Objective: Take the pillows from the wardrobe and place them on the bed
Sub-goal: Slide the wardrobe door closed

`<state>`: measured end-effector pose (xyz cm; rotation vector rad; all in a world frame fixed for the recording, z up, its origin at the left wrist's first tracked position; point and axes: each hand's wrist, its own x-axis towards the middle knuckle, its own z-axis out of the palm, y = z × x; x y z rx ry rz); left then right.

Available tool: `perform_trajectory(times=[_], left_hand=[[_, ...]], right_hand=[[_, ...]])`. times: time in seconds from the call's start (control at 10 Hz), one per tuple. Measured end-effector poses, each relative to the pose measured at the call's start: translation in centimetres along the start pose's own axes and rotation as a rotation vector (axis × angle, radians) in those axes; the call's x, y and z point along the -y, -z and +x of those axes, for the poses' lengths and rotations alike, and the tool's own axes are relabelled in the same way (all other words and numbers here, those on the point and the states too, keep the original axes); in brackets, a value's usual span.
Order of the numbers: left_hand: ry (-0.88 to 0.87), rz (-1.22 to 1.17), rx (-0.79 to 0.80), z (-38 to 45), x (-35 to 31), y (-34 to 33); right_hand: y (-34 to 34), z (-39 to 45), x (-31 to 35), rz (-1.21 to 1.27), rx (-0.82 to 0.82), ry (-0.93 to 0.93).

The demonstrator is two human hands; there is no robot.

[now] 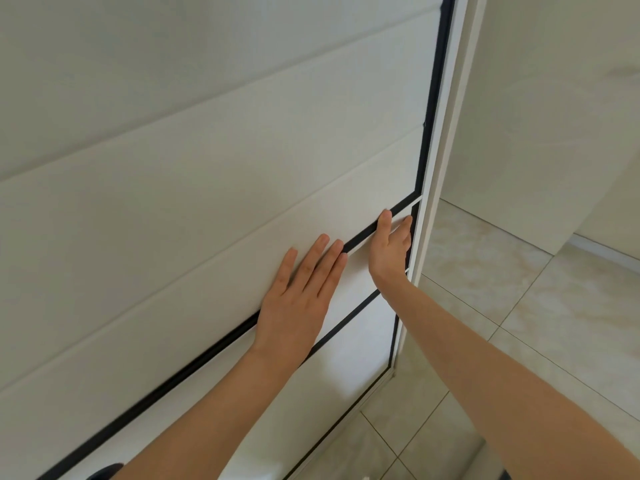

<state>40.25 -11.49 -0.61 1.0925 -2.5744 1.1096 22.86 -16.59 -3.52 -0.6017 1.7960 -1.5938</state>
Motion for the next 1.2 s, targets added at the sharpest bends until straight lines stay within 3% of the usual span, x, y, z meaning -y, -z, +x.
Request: perform_trajectory(times=[0.2, 0.5, 0.9, 1.2], left_hand=[[-0.005, -0.087, 0.020, -0.1, 0.1, 0.4], [-0.034, -0.523, -0.060, -4.8, 1.3, 2.0], [0.038, -0.715, -0.098, -20.0, 7.7, 3.7], [0.136, -0.984, -0.144, -27.3, 10.1, 5.2]], right_hand=[[0.6, 0.0, -0.1, -0.015, 0.013, 0.015], [0.8, -2.3, 0.1, -0.063, -0.025, 0.094], [-3.8, -19.6, -2.9, -0.094, 0.008, 0.216], [-2.5, -30.2, -2.9, -0.117, 0.065, 0.288]])
